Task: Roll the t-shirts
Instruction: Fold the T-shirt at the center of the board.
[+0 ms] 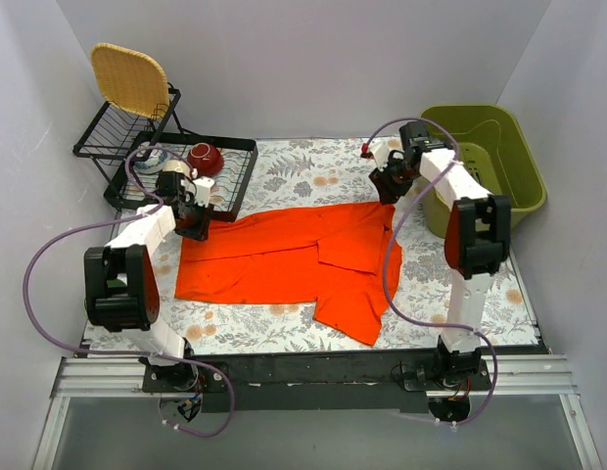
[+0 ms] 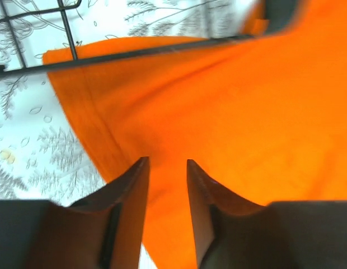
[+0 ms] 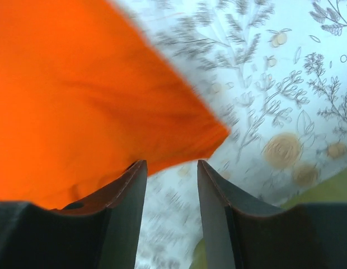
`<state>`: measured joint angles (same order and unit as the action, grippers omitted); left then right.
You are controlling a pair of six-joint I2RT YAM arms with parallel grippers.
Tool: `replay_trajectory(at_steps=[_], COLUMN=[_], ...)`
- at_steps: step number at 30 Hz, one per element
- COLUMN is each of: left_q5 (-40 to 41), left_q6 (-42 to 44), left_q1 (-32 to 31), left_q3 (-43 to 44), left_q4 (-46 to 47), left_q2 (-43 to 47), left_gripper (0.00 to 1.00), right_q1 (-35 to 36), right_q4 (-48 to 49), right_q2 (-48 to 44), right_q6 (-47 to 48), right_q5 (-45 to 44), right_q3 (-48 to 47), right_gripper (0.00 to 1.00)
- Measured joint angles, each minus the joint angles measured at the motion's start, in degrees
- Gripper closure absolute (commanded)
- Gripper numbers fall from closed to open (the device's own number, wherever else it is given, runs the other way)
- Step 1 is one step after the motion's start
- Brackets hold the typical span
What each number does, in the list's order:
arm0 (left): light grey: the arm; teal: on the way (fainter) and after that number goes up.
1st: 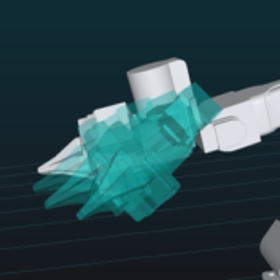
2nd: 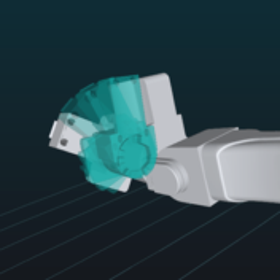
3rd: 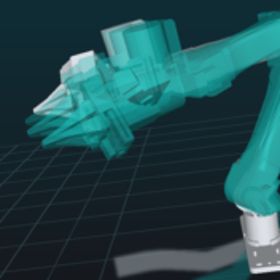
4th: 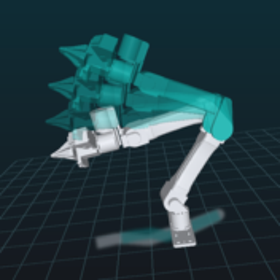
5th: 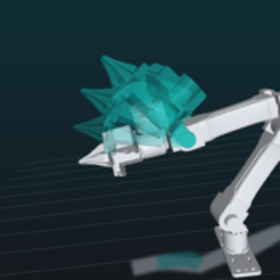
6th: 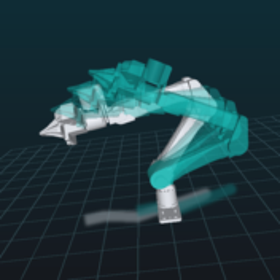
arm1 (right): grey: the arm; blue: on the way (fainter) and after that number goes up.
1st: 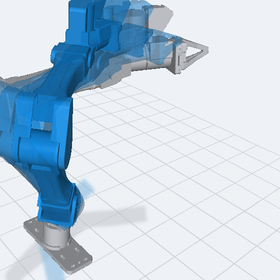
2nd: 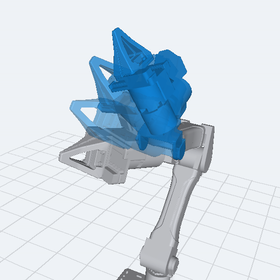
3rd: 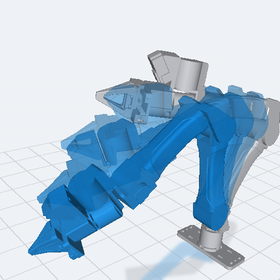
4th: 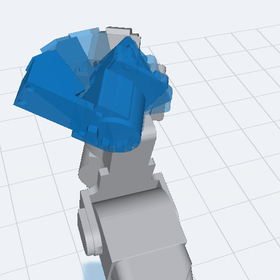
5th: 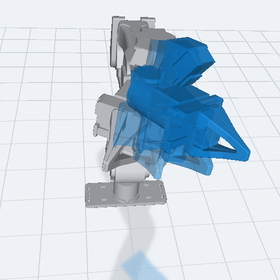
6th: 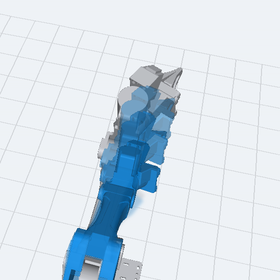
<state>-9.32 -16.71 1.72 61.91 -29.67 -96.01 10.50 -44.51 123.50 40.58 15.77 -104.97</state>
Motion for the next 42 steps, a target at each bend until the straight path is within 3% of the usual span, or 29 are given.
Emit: replay_trajectory(at_steps=[8, 11, 14, 22, 26, 42], left_q5=[-5.18, -5.99, -6.51, -6.19, -5.99, -5.27], left_q6=[-0.76, -1.33, -2.01, -2.29, -2.14, -2.05], left_q1=[0.04, 0.04, 0.04, 0.04, 0.04, 0.37], left_q3=[-0.96, -2.62, -4.83, -9.22, -10.25, -10.99], left_q4=[-5.25, -5.92, -6.47, -8.11, -8.57, -9.35], left_q2=[16.24, 19.63, 21.44, 25.24, 27.67, 29.18], left_gripper=[0.53, 0.52, 0.52, 0.51, 0.51, 0.51], right_q1=[4.07, 13.53, 22.32, 39.63, 44.89, 46.93], right_q4=[-0.28, -0.92, -2.23, -5.05, -4.81, 1.36], right_q2=[-39.17, -53.79, -60.65, -62.31, -60.78, -58.80], right_q6=[13.77, 21.84, 27.69, 34.80, 35.12, 32.83], right_q5=[11.50, 13.18, 13.31, 12.74, 11.23, 3.93], right_q3=[31.98, 47.23, 57.46, 65.64, 68.61, 73.07], right_gripper=[0.40, 0.41, 0.44, 0.46, 0.50, 0.55])
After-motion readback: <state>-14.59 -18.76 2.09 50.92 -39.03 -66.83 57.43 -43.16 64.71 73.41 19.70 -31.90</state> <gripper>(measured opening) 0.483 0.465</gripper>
